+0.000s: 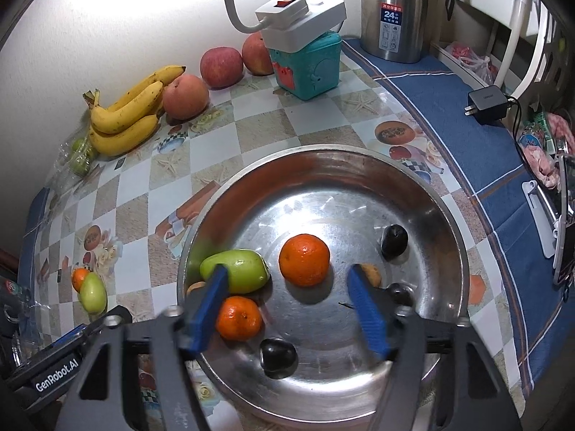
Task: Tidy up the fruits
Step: 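Withdraw both open tools from the bowl toward the orange and green pear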
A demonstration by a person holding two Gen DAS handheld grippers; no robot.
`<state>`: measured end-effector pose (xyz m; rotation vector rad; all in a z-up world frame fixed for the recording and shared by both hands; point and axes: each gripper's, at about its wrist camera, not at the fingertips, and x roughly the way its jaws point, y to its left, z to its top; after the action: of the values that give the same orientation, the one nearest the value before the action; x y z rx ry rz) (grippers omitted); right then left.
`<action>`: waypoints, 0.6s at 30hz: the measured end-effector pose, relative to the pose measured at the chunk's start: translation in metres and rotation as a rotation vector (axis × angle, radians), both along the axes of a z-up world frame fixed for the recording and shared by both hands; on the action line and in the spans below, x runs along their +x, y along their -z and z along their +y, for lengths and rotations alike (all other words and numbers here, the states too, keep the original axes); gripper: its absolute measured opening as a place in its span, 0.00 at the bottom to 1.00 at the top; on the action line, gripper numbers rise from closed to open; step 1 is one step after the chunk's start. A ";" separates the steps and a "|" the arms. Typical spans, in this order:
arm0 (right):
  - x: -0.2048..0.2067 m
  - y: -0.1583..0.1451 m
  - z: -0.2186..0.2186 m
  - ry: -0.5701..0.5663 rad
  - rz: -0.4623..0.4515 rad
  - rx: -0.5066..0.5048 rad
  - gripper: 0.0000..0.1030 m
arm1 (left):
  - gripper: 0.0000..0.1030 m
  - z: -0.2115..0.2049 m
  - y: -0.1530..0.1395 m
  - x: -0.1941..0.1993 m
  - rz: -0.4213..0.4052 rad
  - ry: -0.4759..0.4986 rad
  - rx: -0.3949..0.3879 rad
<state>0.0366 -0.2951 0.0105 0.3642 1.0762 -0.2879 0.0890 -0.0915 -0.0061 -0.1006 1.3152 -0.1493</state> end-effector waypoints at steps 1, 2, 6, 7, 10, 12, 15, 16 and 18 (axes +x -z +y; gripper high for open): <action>0.000 0.000 0.000 -0.002 0.000 0.001 0.79 | 0.99 0.000 0.000 0.000 -0.001 0.000 0.002; 0.000 0.000 0.000 -0.004 0.000 0.002 0.80 | 1.00 0.000 0.001 0.000 -0.002 0.000 0.003; 0.001 0.002 0.002 -0.013 0.007 -0.010 0.86 | 1.00 0.001 0.003 0.001 0.007 -0.009 0.011; 0.001 0.002 0.003 -0.015 0.008 -0.011 0.86 | 1.00 0.002 0.004 0.001 0.008 -0.012 0.012; 0.001 0.003 0.003 -0.023 0.005 -0.010 0.86 | 1.00 0.003 0.004 0.000 -0.004 -0.014 0.024; 0.001 0.002 0.004 -0.021 0.006 -0.026 0.93 | 1.00 0.003 0.002 0.001 -0.015 -0.014 0.031; 0.000 0.003 0.001 -0.007 0.017 -0.042 0.99 | 1.00 0.006 0.001 0.002 -0.012 -0.018 0.014; 0.000 0.003 -0.001 -0.003 0.015 -0.031 0.99 | 1.00 0.006 0.001 0.002 -0.011 -0.019 0.014; 0.000 0.003 -0.001 0.000 0.013 -0.022 0.99 | 1.00 0.006 0.000 0.002 -0.013 -0.017 0.014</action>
<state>0.0362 -0.2958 0.0072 0.3434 1.0850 -0.3023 0.0906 -0.0852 -0.0064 -0.0988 1.3016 -0.1265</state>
